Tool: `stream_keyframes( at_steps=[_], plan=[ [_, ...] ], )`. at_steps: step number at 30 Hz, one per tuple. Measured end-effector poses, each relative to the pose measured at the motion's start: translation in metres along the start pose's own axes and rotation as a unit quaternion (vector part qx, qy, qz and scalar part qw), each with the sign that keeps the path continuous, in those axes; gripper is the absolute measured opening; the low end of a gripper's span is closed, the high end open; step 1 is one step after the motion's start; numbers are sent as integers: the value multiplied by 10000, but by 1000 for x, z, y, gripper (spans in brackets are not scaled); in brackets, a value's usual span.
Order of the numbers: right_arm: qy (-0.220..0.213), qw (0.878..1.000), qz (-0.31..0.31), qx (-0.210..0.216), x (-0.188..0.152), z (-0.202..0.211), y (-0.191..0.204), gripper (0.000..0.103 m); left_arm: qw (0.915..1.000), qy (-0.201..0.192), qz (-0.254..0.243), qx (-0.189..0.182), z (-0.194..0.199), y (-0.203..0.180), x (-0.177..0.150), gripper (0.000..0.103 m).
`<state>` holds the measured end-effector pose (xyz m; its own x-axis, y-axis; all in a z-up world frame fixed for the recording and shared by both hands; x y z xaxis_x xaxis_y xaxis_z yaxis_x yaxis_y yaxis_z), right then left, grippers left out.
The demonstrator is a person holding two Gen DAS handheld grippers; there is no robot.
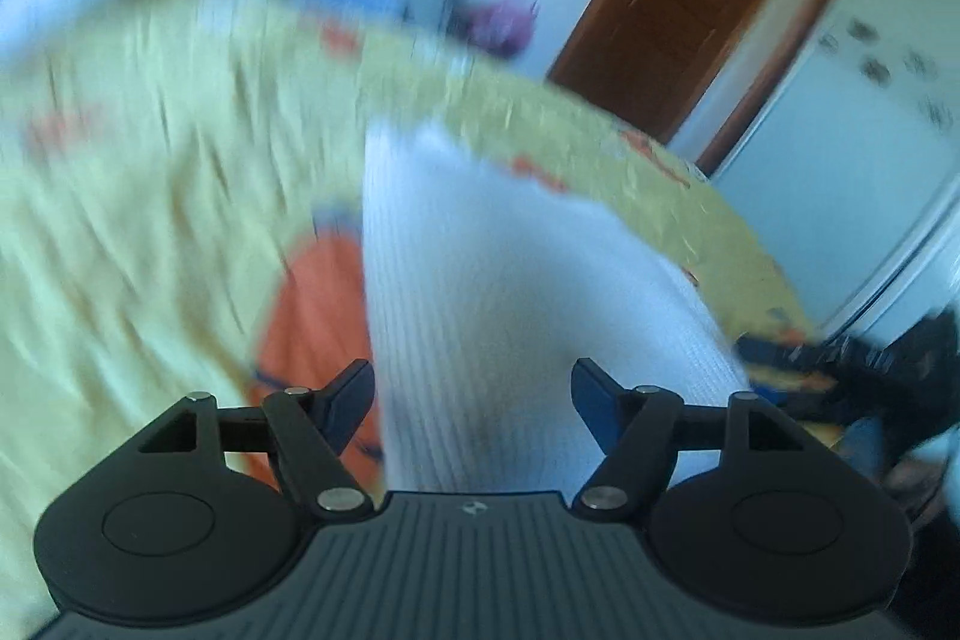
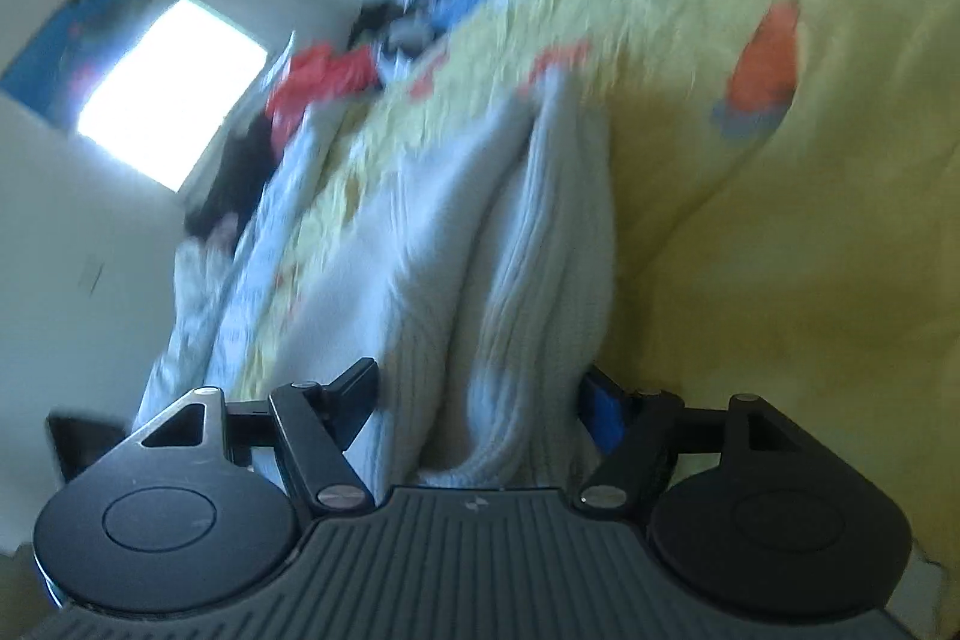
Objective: Fold small clothes
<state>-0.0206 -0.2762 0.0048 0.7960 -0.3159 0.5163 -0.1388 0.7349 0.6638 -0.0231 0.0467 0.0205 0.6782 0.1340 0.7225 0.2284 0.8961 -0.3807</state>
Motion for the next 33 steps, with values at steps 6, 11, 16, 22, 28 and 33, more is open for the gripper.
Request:
stream_keyframes(
  at_steps=[6, 11, 16, 22, 28, 33],
  plan=[
    [-532, 9920, 1141, 2, 4, 17, 55, 77, 9866, -523, -1531, 200, 5, -54, 4, 84],
    [55, 9914, 1304, -73, -6, -40, 62, 89, 9745, -70, -2202, 419, -55, -72, -26, 93],
    [48, 9863, 1557, -545, -21, -40, 51, 78, 9672, -256, -2460, 580, -32, -75, -28, 94],
    [-754, 9780, 1791, -761, -27, 46, 61, 86, 9611, -1324, -1928, 1468, 61, -15, -8, 94],
    [-836, 9457, 2662, -1665, -65, 64, 58, 98, 9098, -1692, -1931, 3260, 118, 49, 13, 96],
    [-510, 9437, 2494, -2114, -92, 35, 36, 98, 9271, -1337, -1769, 3023, 89, 43, -7, 98]
  ],
)
Point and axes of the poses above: each gripper's, at about its wrist camera, not at the fingertips, and z roughly against the way its jaws point, y to its left, x to its top, the point moved 8 cm from there along -z, roughly the way its jaws point, and after that the axes turned 3 degrees about -x, right-handed, at the moved point
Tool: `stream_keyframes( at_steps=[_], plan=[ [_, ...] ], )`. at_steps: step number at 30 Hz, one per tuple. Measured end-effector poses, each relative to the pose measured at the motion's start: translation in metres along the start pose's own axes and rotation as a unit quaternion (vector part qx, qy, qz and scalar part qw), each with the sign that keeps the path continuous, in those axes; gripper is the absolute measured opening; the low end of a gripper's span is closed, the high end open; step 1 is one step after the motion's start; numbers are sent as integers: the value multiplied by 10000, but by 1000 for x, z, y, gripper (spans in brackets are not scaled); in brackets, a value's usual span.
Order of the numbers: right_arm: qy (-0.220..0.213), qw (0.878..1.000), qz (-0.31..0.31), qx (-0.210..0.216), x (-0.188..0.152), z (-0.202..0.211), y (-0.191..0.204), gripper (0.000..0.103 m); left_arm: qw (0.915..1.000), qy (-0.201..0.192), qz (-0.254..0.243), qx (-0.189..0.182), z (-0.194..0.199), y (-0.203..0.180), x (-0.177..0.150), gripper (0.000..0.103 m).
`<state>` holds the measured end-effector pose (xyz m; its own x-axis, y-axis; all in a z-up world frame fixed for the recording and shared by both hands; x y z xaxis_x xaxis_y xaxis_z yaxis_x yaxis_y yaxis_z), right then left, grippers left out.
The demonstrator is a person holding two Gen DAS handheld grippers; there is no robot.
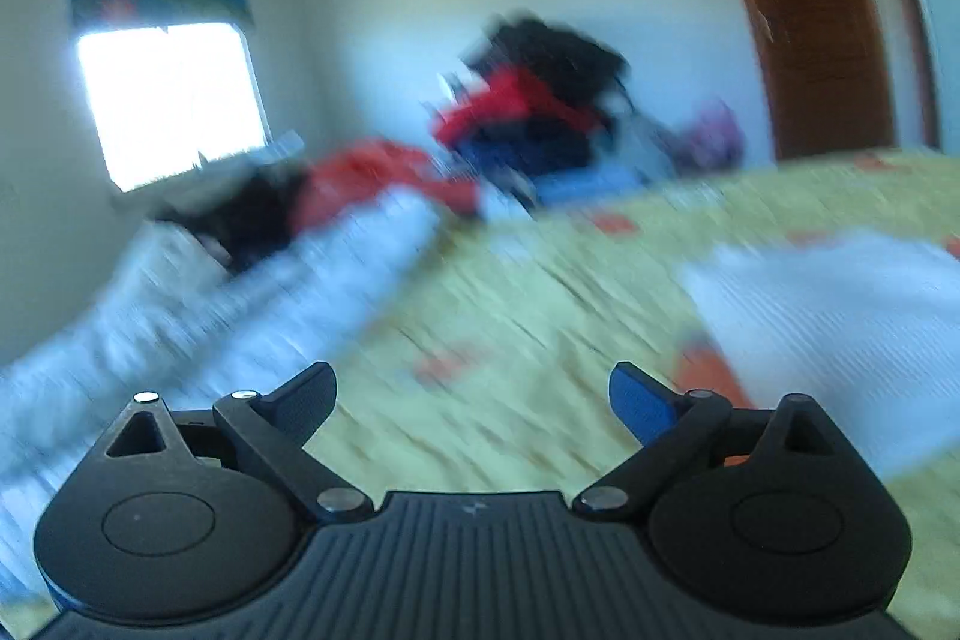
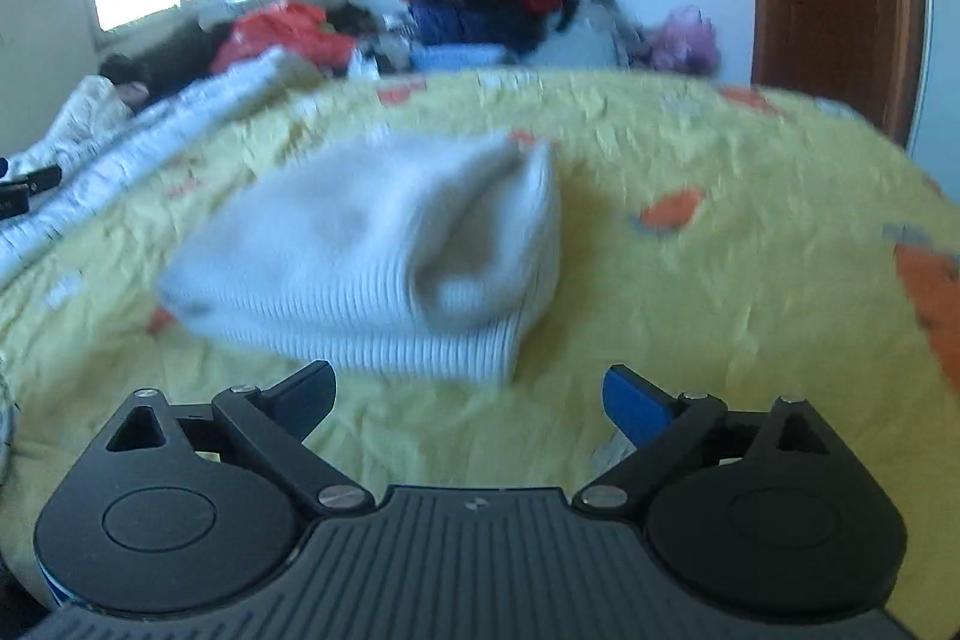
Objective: Fold small clothes
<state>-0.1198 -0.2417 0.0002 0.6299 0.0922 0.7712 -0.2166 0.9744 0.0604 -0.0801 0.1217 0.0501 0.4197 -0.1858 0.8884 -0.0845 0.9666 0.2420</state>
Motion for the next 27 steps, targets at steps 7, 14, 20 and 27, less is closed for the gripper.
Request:
stream_keyframes(
  at_steps=[7, 14, 20, 27],
  plan=[
    [429, 9959, -133, -783, -24, -49, 14, 103, 9874, 747, 438, -1321, -19, -110, -39, 98],
    [317, 9928, -221, -1135, -18, -69, 23, 103, 9777, 1403, 654, -1417, -47, -136, -65, 99],
    [52, 9930, -261, -1150, -24, -71, 23, 103, 9792, 1395, 701, -1296, -51, -134, -69, 103],
    [1, 9925, -288, -1187, -23, -71, 23, 103, 9785, 1403, 669, -1353, -50, -135, -67, 103]
  ],
)
Point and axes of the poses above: each gripper's, at about its wrist camera, not at the fingertips, and z roughly against the way its jaws point, y to its left, x to its top, the point moved 8 cm from there along -z, roughly the way its jaws point, and after that the axes turned 3 degrees about -x, right-handed, at the moved point
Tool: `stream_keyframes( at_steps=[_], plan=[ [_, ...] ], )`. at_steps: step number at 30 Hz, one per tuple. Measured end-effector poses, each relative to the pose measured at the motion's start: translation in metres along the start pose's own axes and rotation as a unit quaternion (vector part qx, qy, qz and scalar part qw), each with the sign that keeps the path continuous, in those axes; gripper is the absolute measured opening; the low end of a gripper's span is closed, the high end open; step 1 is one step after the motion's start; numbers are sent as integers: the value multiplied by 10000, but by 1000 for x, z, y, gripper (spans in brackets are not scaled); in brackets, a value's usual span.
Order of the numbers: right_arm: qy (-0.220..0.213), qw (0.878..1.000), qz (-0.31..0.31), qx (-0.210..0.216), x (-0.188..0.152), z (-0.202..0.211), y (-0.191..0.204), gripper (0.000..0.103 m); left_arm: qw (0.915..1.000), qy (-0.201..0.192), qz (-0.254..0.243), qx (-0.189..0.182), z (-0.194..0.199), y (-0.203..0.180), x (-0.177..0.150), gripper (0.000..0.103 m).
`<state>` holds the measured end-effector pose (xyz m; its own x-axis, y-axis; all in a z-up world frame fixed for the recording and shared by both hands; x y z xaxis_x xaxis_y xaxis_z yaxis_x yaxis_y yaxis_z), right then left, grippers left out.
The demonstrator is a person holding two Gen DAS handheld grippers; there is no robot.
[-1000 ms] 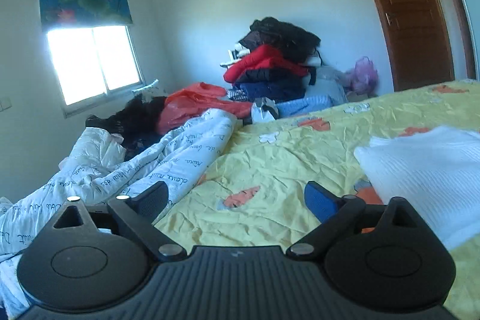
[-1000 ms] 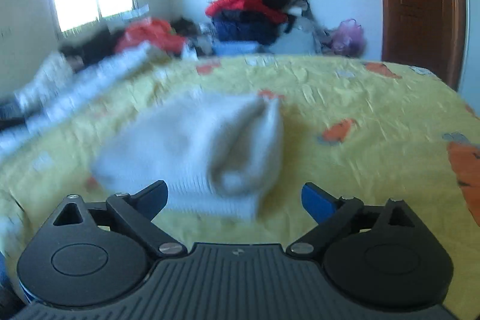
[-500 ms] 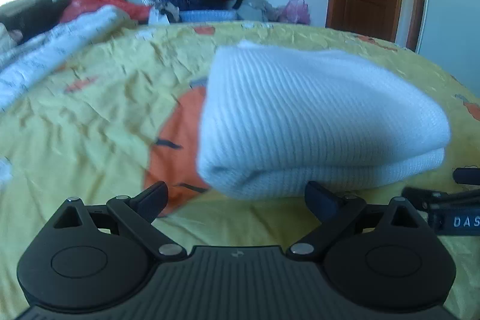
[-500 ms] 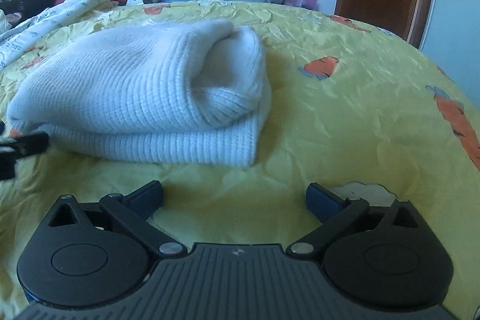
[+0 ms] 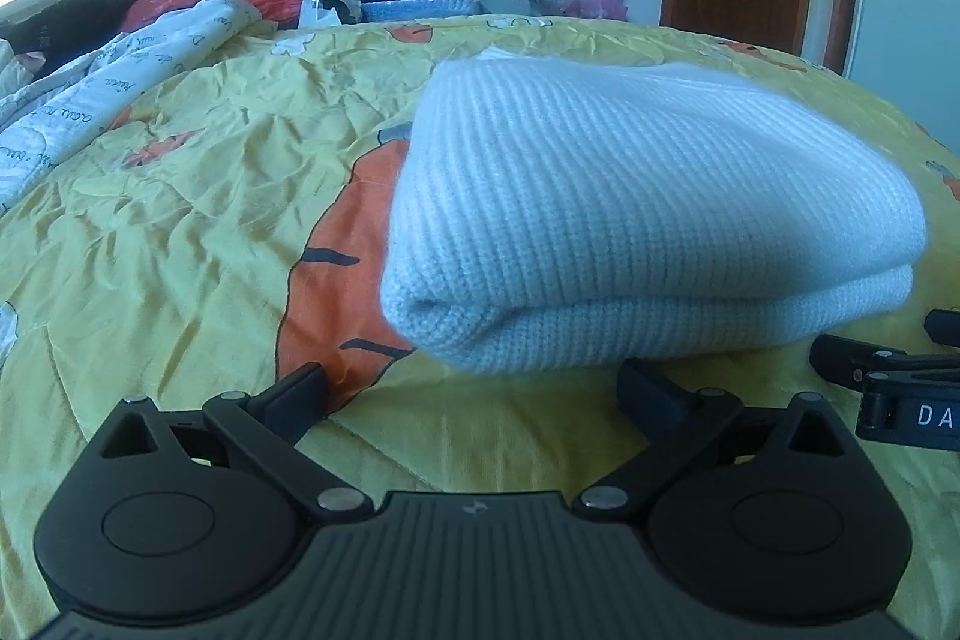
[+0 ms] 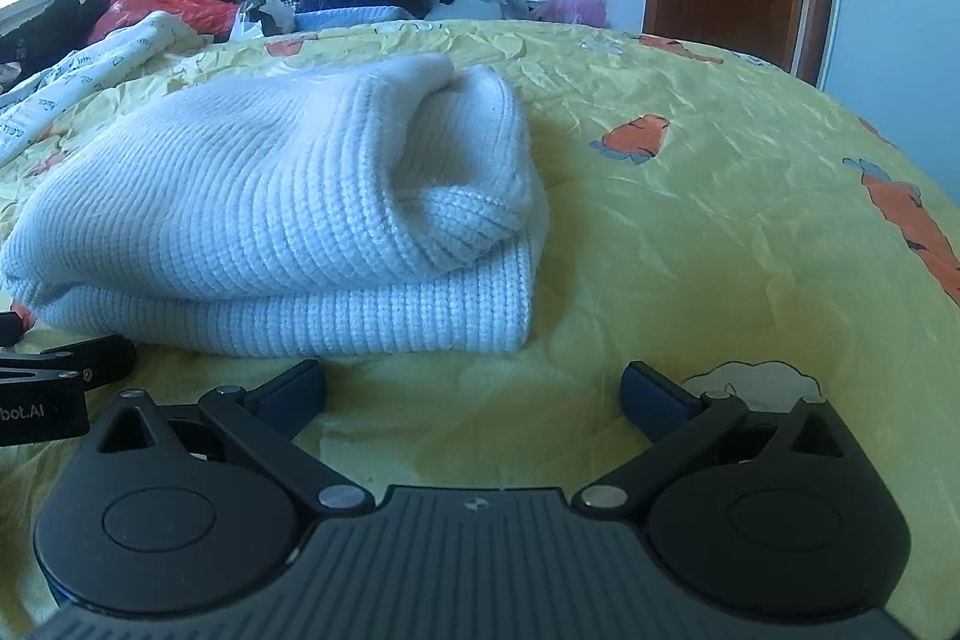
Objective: Fold small clothes
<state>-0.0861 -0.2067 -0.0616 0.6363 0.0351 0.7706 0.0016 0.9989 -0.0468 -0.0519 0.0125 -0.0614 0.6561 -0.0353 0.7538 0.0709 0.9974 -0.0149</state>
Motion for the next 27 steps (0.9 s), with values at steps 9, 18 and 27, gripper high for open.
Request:
stream_keyframes(
  at_steps=[9, 18, 27],
  plan=[
    [-8, 10000, -4, -4, -1, 1, 1, 103, 9999, 9, -87, -101, 1, -3, -2, 103],
    [-9, 10000, -3, -7, -1, 1, 1, 103, 9998, 6, -126, -162, 2, -5, -4, 103],
    [-10, 10000, -4, -6, -1, 1, 1, 103, 9998, 8, -126, -163, 2, -5, -4, 103]
  ],
)
Point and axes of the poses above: each gripper's, at about its wrist camera, not at the fingertips, and z roughly against the way its jaws point, y to its left, x to its top, the point moved 8 cm from there along -z, roughly the way its jaws point, and after that the axes turned 3 degrees about -x, right-handed, at the moved point
